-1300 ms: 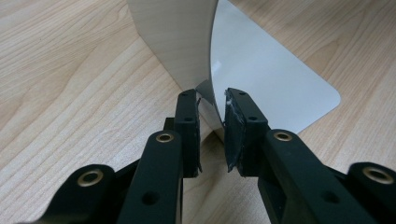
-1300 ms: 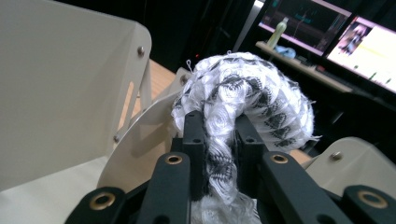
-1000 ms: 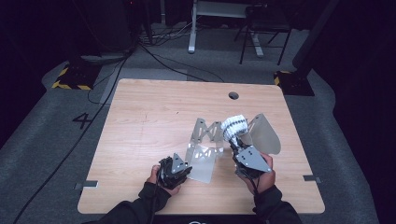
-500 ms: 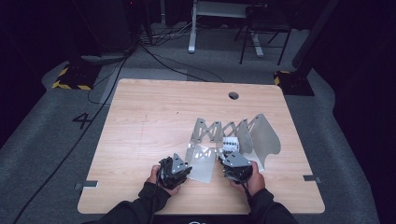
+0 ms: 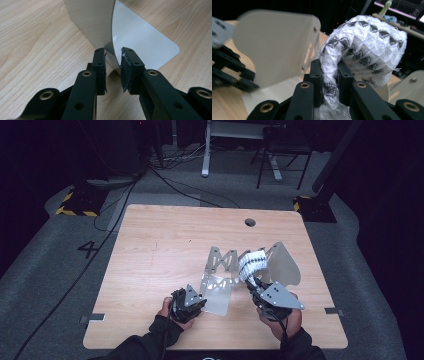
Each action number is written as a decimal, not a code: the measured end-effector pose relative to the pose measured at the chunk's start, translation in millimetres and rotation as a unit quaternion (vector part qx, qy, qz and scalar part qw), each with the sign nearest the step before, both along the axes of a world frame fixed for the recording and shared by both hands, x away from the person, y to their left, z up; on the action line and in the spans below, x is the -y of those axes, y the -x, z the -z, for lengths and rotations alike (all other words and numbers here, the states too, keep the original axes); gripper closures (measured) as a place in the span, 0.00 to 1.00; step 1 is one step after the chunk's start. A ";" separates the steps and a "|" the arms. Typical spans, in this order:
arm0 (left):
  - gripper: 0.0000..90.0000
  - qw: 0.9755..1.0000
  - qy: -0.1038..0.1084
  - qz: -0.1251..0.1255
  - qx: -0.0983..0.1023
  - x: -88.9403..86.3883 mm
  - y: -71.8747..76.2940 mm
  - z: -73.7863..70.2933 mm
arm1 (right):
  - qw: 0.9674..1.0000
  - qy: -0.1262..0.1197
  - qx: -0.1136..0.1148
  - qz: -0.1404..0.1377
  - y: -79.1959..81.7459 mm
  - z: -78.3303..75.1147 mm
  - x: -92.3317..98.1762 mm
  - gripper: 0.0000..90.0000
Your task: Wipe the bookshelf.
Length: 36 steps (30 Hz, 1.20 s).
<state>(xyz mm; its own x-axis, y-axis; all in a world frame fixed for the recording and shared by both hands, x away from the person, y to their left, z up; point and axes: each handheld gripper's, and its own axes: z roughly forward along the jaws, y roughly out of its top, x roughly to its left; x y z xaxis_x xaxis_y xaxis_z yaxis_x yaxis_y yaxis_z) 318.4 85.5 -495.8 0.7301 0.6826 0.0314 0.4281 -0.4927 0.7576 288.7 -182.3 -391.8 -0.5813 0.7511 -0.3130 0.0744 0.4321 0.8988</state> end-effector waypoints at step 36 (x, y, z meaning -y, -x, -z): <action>0.80 0.998 0.013 0.065 0.004 30.8 10.0 -2.9 | 0.985 0.112 -0.127 0.012 -43.7 98.4 -33.7 0.87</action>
<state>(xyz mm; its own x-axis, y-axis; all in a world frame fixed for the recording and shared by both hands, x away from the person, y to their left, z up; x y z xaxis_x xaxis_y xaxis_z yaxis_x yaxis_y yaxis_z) 308.3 54.7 -493.0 0.8118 0.5835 0.0209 0.3564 -0.5237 0.7738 332.4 -148.6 -490.3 -0.6449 0.6949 -0.3181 0.2984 0.6121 0.7323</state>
